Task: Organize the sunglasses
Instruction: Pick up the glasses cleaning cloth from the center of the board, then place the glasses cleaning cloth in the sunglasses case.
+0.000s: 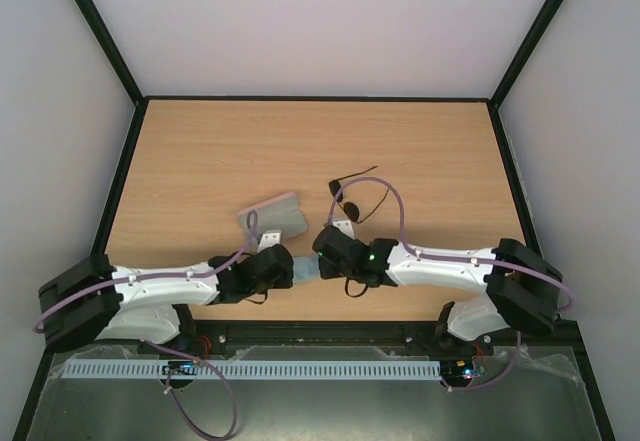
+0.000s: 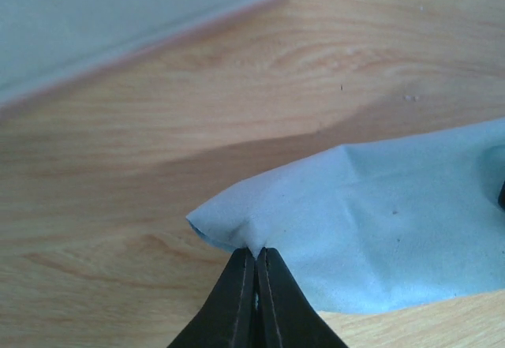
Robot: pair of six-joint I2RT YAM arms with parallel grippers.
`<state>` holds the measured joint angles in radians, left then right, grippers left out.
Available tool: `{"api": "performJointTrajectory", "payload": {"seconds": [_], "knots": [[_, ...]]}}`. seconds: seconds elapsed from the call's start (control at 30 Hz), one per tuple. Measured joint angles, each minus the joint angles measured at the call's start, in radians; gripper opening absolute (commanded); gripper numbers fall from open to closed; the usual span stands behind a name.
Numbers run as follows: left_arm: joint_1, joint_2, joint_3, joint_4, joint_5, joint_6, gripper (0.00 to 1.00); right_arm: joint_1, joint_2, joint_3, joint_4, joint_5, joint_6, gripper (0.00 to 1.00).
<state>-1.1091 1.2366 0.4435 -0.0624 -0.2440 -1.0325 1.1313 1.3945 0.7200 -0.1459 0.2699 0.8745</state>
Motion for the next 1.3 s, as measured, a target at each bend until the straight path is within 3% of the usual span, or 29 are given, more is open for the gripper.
{"api": "performJointTrajectory", "payload": {"seconds": [0.37, 0.67, 1.3], "knots": [[0.195, -0.127, 0.067, -0.108, 0.009, 0.11, 0.03, -0.104, 0.101, 0.224, -0.038, -0.018, -0.143, 0.01], [0.351, -0.127, 0.076, -0.116, 0.029, 0.178, 0.02, -0.172, 0.273, 0.415, -0.038, -0.063, -0.254, 0.02], [0.439, 0.003, 0.042, -0.021, 0.053, 0.2, 0.02, -0.216, 0.521, 0.551, 0.01, -0.132, -0.364, 0.01]]}}
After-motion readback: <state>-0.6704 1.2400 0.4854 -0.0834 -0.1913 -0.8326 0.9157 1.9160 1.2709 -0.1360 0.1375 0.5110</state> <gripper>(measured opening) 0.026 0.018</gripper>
